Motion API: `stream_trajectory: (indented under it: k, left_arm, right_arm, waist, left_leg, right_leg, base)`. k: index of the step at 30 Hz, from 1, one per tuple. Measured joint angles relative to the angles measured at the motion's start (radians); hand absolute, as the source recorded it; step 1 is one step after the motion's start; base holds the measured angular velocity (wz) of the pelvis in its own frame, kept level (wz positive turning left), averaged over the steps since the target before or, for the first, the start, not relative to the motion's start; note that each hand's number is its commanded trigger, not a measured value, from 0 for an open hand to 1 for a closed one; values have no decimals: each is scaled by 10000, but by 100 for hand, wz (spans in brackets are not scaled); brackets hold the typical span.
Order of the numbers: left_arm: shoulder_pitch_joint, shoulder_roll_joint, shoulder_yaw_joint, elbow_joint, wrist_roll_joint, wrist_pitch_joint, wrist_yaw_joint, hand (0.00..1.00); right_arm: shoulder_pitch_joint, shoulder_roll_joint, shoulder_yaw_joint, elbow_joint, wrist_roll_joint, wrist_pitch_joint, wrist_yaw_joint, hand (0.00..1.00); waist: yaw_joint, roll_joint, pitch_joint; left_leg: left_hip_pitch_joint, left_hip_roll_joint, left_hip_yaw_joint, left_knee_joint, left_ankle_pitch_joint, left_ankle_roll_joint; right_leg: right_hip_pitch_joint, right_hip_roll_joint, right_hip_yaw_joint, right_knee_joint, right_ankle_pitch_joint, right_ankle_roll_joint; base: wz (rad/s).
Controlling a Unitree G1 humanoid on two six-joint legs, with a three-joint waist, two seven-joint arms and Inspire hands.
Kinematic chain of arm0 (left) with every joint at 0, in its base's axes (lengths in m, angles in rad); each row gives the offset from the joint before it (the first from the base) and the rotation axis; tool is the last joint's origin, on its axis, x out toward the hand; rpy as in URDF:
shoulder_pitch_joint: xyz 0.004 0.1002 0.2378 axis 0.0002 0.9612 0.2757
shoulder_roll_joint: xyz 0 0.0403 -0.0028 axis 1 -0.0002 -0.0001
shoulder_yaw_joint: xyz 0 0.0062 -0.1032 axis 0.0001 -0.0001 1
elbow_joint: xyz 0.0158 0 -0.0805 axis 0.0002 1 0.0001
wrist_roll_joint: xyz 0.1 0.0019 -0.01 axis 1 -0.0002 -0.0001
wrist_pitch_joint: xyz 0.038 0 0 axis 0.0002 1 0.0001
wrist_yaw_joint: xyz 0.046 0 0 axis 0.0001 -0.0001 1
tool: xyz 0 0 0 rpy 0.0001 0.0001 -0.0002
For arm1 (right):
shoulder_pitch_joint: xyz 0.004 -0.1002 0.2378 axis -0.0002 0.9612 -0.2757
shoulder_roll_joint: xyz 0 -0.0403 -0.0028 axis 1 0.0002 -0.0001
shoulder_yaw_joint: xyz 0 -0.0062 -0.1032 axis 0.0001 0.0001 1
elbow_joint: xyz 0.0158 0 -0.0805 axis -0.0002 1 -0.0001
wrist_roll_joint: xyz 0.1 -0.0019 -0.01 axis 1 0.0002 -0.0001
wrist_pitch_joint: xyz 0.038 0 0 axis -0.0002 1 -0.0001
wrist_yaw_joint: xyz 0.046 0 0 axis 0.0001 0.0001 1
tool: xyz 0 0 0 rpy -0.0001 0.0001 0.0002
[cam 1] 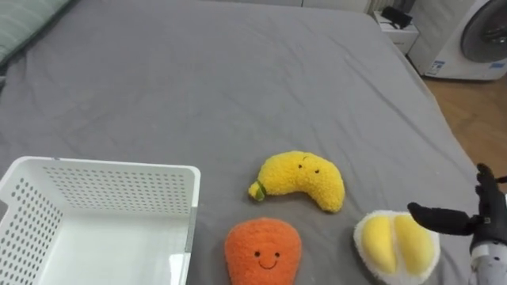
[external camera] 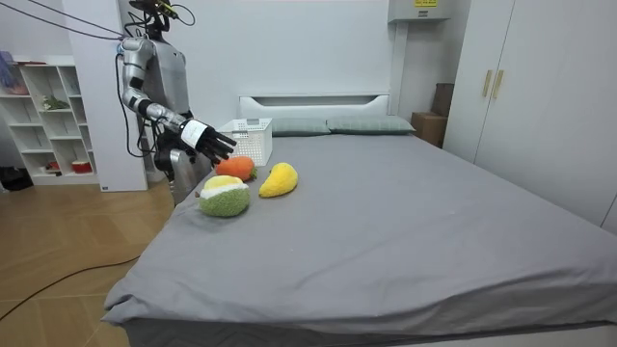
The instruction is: Collect toys from the bed
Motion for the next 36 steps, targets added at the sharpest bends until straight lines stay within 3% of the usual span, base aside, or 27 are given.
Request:
stream_trajectory:
  k: [5, 9, 18, 24, 33, 34, 35, 36]
  left_arm:
    - [4, 48, 15, -128, 84, 37, -2, 0]
    - [8, 44, 10, -120, 91, 198, -7, 0]
    - [84, 32, 41, -213, 196, 249, -7, 0]
    - [160, 93, 32, -278, 222, 376, -18, 0]
    - [137, 161, 28, -277, 331, 413, -26, 0]
    - [137, 161, 29, -277, 356, 416, -27, 0]
    - [139, 163, 28, -278, 384, 425, -27, 0]
    - [140, 162, 28, -290, 404, 431, -27, 0]
  right_arm:
    - [11, -26, 350, 680, -497, 137, 666, 0]
    - [26, -26, 682, 1302, -790, 539, 1405, 0]
    - [-83, -52, 601, 2911, -2164, 535, 2216, 0]
    - [-166, -280, 578, 3819, -2225, 539, 2401, 0]
    - [-252, -471, 564, 4463, -2395, 549, 2376, 0]
    - [-248, -482, 565, 4482, -2476, 546, 2377, 39]
    - [-249, -503, 565, 4556, -2652, 546, 2374, 95]
    - [-242, -506, 566, 4558, -2726, 553, 2350, 100]
  waist:
    - [29, -44, -20]
    - [48, -66, -22]
    - [53, -90, -26]
    - [76, -300, -45]
    - [170, -333, -28]
    - [180, -331, -27]
    - [210, -328, -27]
    - [239, -335, -23]
  left_leg:
    - [1, 5, 1, 40, 1, -1]
    - [-18, 0, 2, 22, 0, 0]
    - [14, -38, -288, 38, 11, 1]
    - [16, -73, -325, 46, 34, 18]
    - [28, -82, -324, 38, 37, 25]
    - [29, -82, -324, 38, 37, 25]
    - [30, -82, -324, 38, 37, 25]
    - [34, -83, -325, 39, 37, 25]
  right_leg:
    - [-17, -1, -63, -15, 4, -5]
    - [-32, -5, -63, -17, 7, -4]
    - [159, -96, -225, -61, 6, -4]
    - [178, -107, -246, -65, 6, 1]
    - [182, -80, -244, -65, 16, 17]
    - [184, -80, -245, -66, 16, 17]
    - [189, -80, -246, -65, 16, 17]
    - [192, -77, -249, -67, 17, 18]
  base:
    - [0]
    - [0]
    - [8]
    - [1]
    - [0]
    - [0]
    - [0]
    - [0]
